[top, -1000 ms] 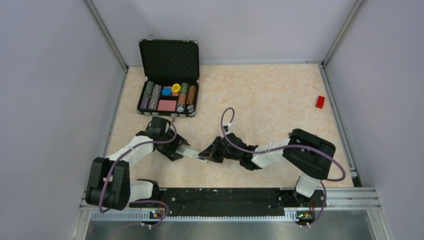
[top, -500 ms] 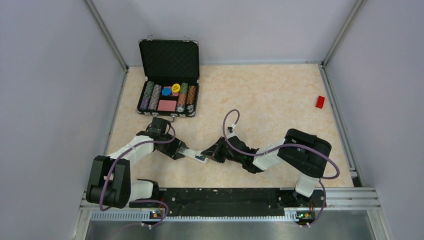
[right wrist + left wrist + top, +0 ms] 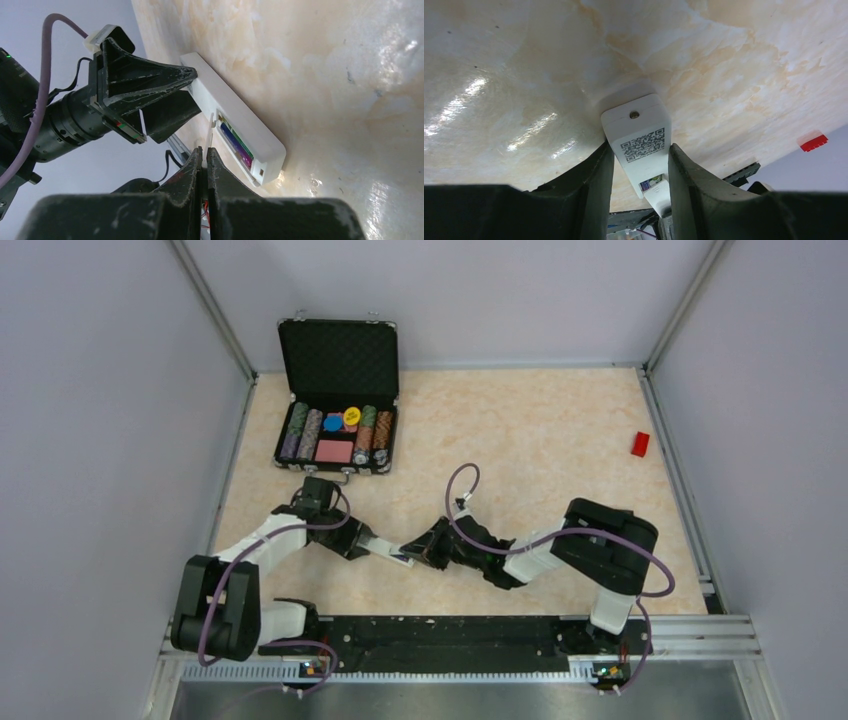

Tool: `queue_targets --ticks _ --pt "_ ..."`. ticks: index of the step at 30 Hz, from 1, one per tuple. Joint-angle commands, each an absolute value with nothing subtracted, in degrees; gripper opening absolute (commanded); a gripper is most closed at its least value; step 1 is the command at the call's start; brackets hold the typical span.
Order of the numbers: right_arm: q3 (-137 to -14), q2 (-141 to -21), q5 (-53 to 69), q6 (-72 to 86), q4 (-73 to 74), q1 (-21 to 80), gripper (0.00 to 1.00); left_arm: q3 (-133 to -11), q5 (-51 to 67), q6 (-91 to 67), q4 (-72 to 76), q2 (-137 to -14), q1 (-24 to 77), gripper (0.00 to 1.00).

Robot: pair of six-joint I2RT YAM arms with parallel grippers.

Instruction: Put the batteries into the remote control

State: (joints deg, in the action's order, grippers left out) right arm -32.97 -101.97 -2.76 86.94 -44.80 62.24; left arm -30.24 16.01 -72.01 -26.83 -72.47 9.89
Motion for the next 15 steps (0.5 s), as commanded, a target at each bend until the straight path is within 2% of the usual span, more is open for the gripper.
queue_targets --ticks 1,15 --pt "-32.78 -101.78 -4.58 89.00 -43.58 63.40 0.00 -27.57 13.90 -72.23 -27.62 -72.91 9.93 0.40" --pt "-32.94 -103.50 -7.46 93.48 -39.88 64.72 0.00 -25.93 16.27 -72.95 -25.32 -72.79 9.93 0.40"
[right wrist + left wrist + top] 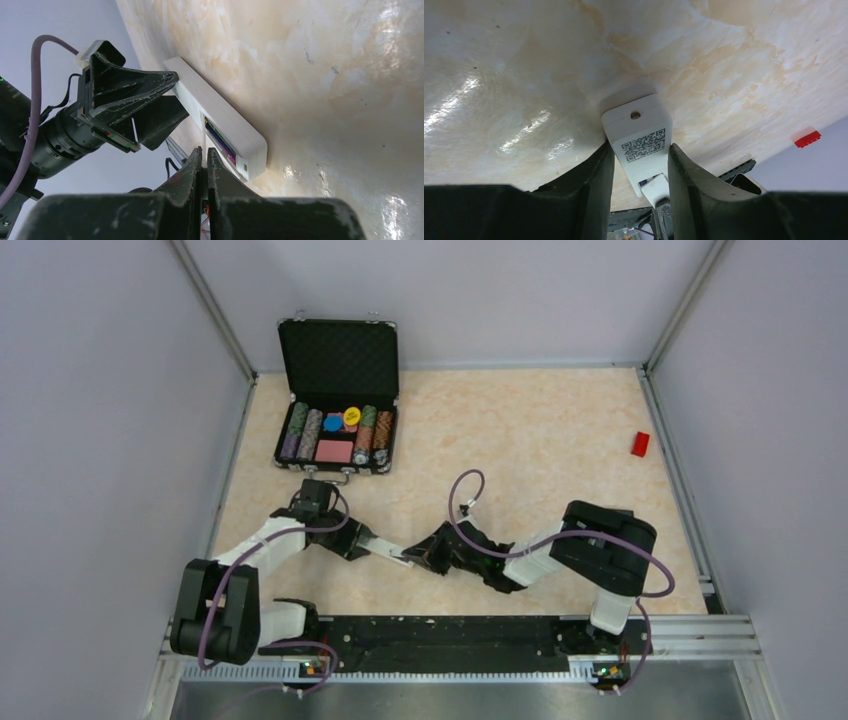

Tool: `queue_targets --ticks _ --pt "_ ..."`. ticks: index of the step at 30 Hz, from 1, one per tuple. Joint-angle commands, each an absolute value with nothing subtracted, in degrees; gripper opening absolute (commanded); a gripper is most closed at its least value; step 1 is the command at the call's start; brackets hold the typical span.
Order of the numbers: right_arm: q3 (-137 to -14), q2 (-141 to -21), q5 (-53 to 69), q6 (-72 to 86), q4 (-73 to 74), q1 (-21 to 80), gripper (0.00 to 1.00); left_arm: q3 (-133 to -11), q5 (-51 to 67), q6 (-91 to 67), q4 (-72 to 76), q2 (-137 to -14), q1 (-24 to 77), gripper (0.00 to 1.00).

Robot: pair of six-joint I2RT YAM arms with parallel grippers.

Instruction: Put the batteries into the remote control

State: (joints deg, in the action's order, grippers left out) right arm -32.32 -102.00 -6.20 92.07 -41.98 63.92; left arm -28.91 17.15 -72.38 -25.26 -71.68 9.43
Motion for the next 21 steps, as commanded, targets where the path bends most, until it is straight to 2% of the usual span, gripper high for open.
queue_targets --ticks 1,14,21 --pt "-33.18 -103.56 -7.35 93.56 -39.27 64.84 0.00 -25.93 16.18 -72.82 -25.42 -72.78 9.93 0.40" --pt "-38.22 -103.05 -8.59 93.02 -25.49 66.60 0.02 -25.25 17.35 -72.74 -24.95 -71.94 9.93 0.40" --pt "-41.72 -102.86 -10.18 90.71 -17.73 67.22 0.07 -24.98 18.63 -72.75 -24.38 -71.76 9.91 0.40"
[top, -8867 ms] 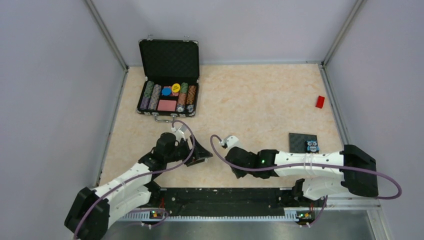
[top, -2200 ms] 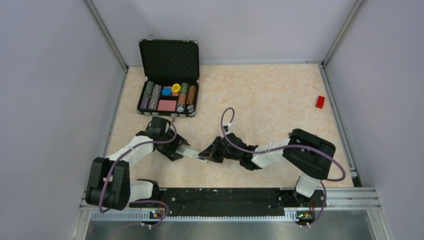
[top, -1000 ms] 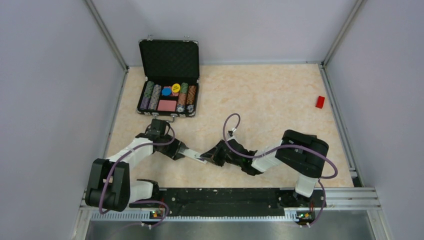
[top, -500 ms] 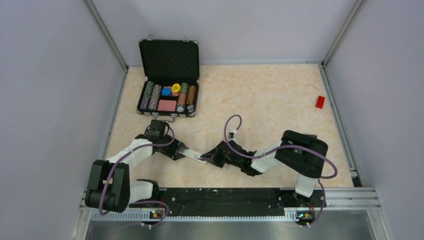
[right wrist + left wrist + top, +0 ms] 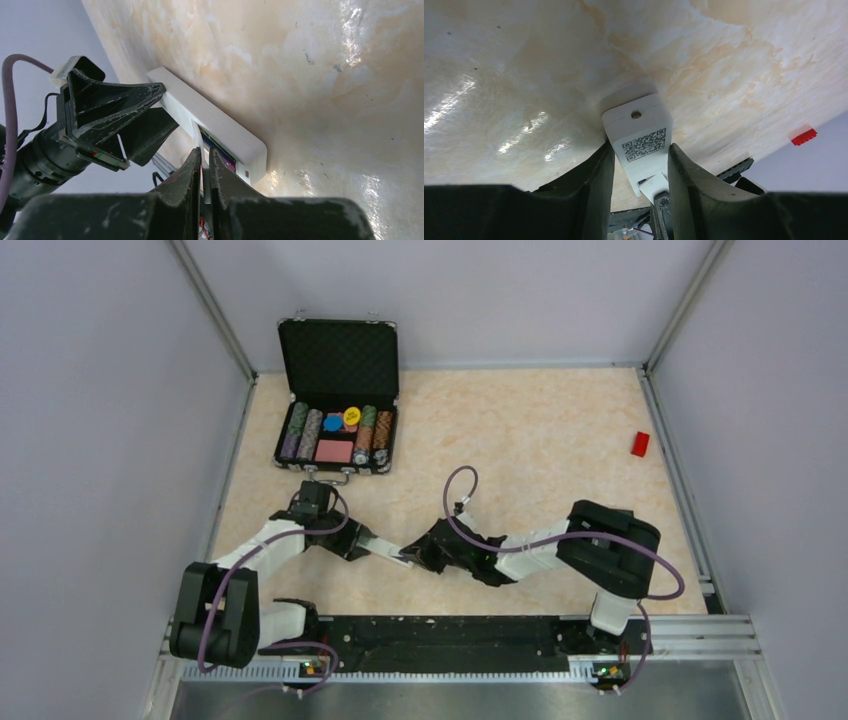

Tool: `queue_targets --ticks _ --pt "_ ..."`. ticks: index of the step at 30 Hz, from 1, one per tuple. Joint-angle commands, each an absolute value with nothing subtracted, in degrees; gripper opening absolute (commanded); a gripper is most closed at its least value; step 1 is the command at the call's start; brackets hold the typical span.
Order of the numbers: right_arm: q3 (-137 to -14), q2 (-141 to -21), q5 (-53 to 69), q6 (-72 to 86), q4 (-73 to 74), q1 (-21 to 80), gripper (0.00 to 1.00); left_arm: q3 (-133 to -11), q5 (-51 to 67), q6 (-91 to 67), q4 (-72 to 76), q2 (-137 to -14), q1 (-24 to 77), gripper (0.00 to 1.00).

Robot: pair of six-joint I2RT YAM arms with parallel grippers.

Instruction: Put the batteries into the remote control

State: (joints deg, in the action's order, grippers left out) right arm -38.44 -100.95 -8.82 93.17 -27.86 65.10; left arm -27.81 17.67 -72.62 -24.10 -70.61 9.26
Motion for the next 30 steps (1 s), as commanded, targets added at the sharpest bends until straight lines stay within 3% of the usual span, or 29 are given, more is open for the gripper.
queue_targets --ticks 1,12,18,30 --pt "-42.25 -102.92 -10.30 90.65 -16.64 67.47 0.08 -25.00 18.89 -72.77 -24.33 -71.83 9.87 0.40" --pt "-45.58 -102.64 -11.21 93.13 -6.82 68.78 0.12 -25.05 19.99 -72.82 -24.04 -71.18 9.84 0.40" --pt "-46.21 -100.81 -12.12 93.43 -5.40 69.15 0.19 -25.31 20.28 -72.75 -23.85 -71.36 9.76 0.40" --pt "-45.15 -96.77 -13.71 94.35 -3.89 69.44 0.25 -25.58 20.39 -72.84 -23.56 -71.25 9.58 0.40"
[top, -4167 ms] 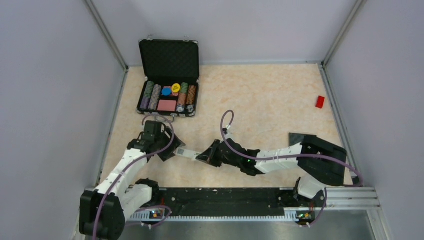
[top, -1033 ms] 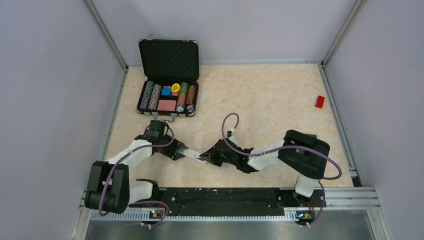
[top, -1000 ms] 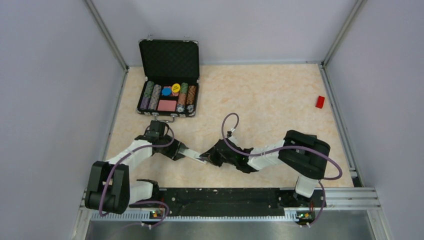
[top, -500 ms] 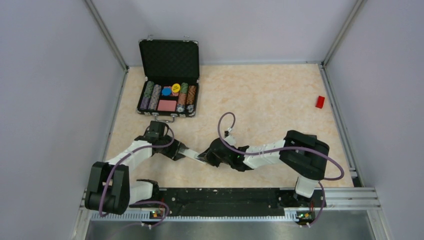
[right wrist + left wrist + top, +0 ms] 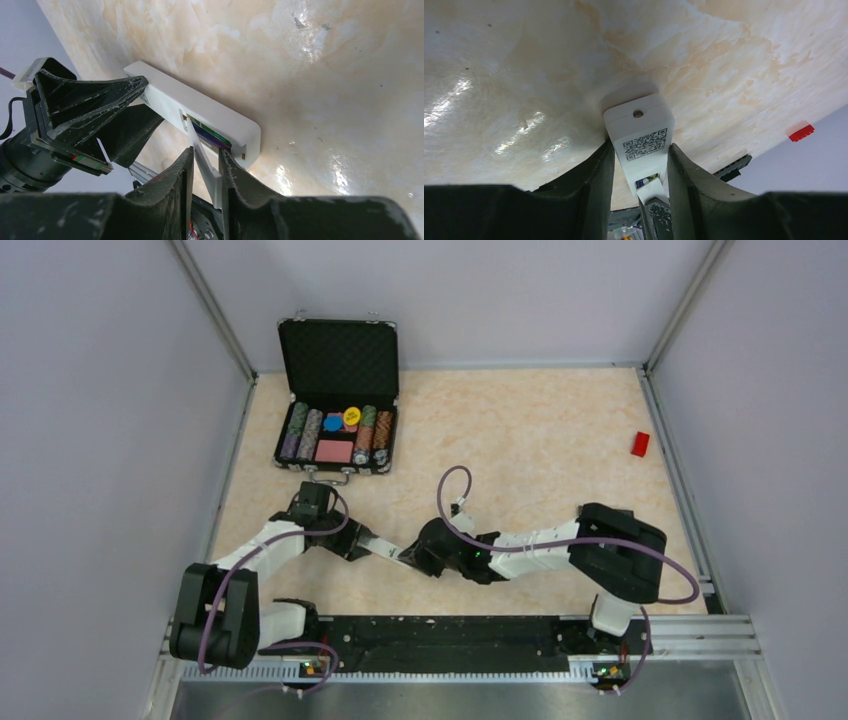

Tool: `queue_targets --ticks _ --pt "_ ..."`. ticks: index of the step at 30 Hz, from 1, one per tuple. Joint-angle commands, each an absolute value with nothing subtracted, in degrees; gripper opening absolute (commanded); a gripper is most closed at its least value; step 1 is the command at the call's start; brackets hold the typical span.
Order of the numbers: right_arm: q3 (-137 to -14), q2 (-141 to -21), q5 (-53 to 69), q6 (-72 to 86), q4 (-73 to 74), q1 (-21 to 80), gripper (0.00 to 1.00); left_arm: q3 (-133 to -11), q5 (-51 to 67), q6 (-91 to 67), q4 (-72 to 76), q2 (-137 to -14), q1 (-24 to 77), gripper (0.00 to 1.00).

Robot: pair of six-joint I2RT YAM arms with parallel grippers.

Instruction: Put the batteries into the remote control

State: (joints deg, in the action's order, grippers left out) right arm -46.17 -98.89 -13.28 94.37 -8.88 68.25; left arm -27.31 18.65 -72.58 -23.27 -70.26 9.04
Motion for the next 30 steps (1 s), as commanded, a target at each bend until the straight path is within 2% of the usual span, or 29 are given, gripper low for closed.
queue_targets --ticks 1,7,15,23,30 --pt "-45.05 -96.67 -13.73 94.39 -4.02 69.51 0.26 -25.58 20.39 -72.92 -23.57 -71.21 9.58 0.40" --pt "-44.87 -96.50 -13.79 94.66 -4.71 69.50 0.35 -25.40 20.37 -73.01 -23.65 -70.79 9.50 0.40" --pt "-44.06 -95.43 -13.39 95.63 -3.85 69.56 0.38 -25.31 20.61 -73.30 -23.82 -70.34 9.50 0.40" --pt "-45.02 -94.99 -13.00 96.00 -0.09 69.76 0.39 -25.31 20.61 -73.44 -23.60 -70.69 9.49 0.41" --pt "-44.30 -95.94 -12.69 96.75 -0.08 69.76 0.34 -25.05 20.89 -73.41 -23.14 -71.02 9.49 0.41"
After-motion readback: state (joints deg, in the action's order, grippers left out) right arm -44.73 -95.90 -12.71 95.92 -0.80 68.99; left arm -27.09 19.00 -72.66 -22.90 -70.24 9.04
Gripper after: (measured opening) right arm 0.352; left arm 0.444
